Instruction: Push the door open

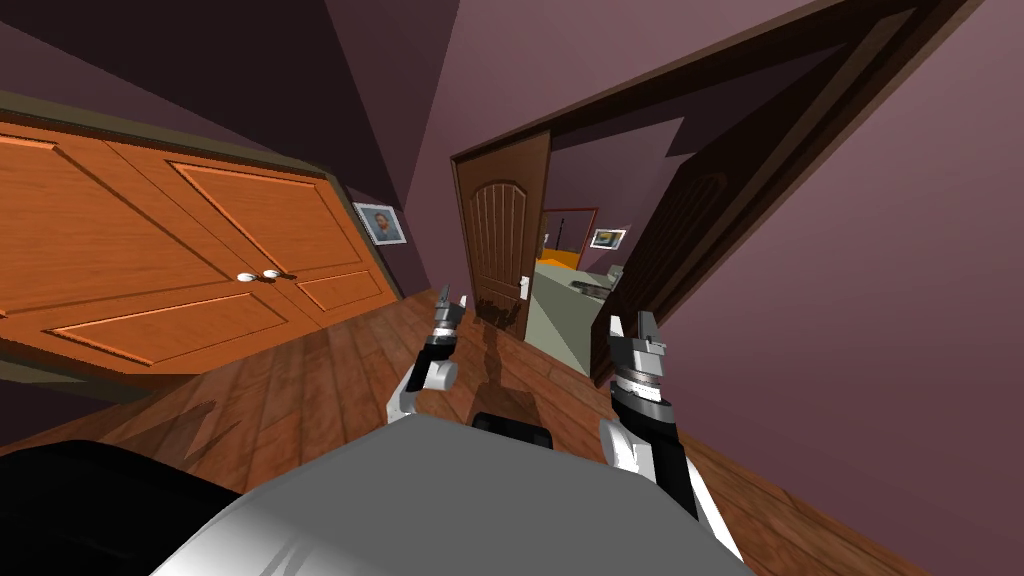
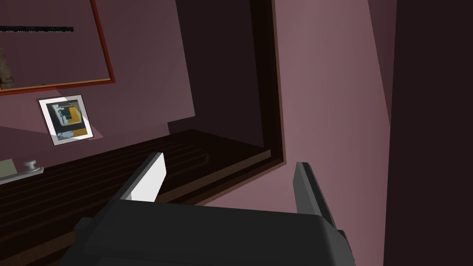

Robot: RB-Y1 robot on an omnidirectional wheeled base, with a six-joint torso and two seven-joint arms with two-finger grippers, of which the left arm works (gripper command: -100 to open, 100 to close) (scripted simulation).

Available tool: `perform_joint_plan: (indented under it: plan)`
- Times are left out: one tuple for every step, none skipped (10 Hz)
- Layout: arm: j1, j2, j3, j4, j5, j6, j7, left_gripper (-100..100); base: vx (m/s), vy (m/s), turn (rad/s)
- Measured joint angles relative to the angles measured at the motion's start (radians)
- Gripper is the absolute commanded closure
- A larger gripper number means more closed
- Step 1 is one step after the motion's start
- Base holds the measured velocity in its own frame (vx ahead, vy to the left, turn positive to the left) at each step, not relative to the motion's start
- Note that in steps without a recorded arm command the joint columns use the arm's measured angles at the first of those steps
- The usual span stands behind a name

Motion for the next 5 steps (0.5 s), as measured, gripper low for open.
perform_joint_plan:
  plan:
    - [-0.004, -0.002, -0.007, 0.018, -0.003, -0.004, -0.004, -100, 0.039, 0.019, -0.033]
    - [-0.015, 0.001, -0.009, 0.041, -0.003, -0.006, -0.006, -100, 0.067, 0.019, -0.056]
    - [-0.033, 0.010, -0.008, 0.072, -0.001, -0.009, -0.004, -100, 0.102, 0.025, -0.061]
    - [-0.049, 0.010, -0.015, 0.105, -0.003, -0.016, -0.008, -100, 0.066, 0.023, -0.020]
    - [-0.056, 0.011, -0.018, 0.124, -0.004, -0.019, -0.010, -100, 0.055, 0.023, -0.033]
